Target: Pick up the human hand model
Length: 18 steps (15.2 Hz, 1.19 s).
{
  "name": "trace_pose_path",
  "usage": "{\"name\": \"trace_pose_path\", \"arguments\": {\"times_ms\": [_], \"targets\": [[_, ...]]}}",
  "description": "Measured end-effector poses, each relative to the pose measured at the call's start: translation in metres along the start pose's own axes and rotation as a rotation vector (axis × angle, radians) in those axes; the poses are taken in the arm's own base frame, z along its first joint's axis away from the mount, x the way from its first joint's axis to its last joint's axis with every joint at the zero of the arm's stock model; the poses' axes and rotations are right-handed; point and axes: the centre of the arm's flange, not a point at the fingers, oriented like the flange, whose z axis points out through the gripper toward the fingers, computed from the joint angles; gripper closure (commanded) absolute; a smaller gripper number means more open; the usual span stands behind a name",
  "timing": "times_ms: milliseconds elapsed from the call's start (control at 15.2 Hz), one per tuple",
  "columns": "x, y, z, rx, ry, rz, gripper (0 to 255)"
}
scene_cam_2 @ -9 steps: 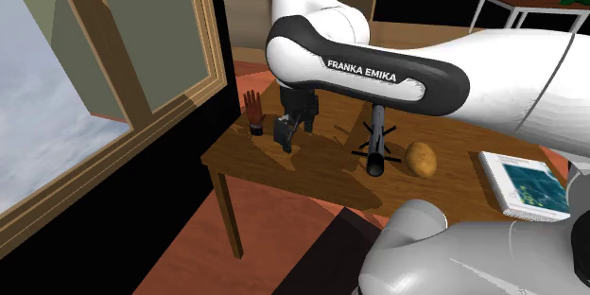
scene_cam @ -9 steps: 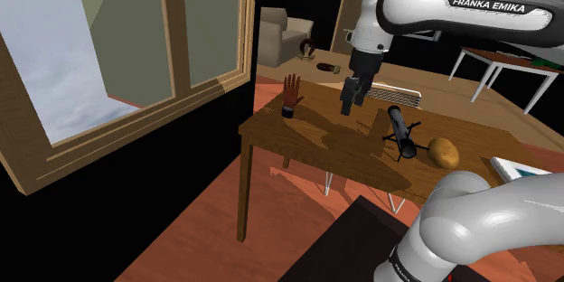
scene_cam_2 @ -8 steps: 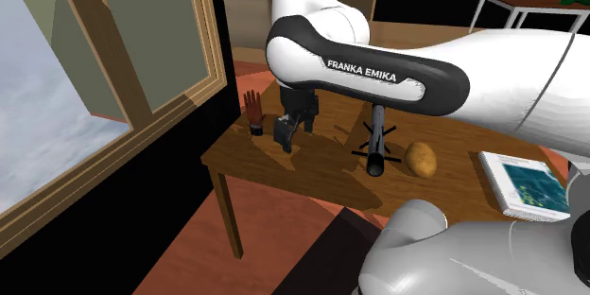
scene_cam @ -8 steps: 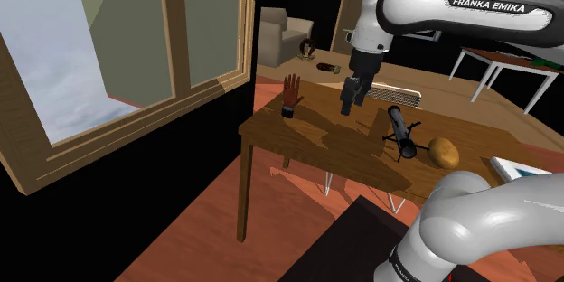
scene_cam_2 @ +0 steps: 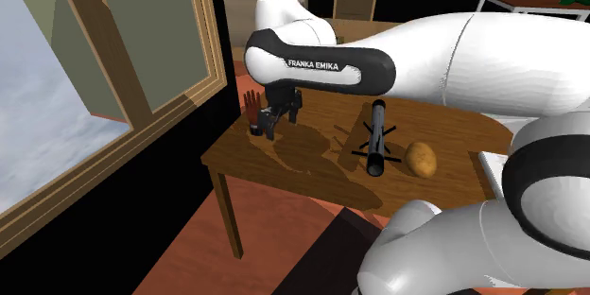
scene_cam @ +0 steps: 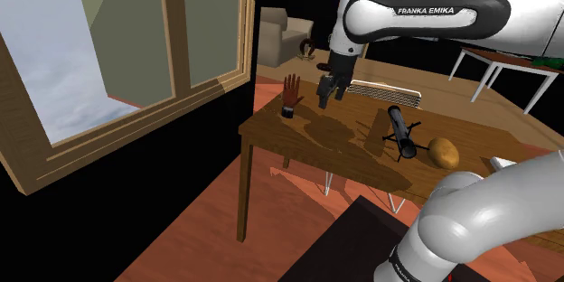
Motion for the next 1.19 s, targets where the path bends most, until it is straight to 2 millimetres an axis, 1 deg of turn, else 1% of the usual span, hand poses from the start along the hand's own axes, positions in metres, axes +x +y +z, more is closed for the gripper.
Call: {"name": "trace_pose_path", "arguments": {"times_ms": [264, 396, 528, 660, 726, 858, 1056, 1188], "targets": [[0.042, 0.016, 0.014, -0.022, 0.032, 0.045, 0], [0.063, 0.026, 0.017, -0.033, 0.048, 0.067, 0], [0.086, 0.033, 0.026, -0.044, 0.063, 0.090, 0], [0.105, 0.044, 0.032, -0.054, 0.079, 0.112, 0], [0.114, 0.049, 0.032, -0.060, 0.087, 0.124, 0], [0.134, 0.063, 0.041, -0.071, 0.102, 0.146, 0], [0.165, 0.079, 0.045, -0.087, 0.126, 0.180, 0], [0.176, 0.085, 0.050, -0.094, 0.135, 0.193, 0]]}}
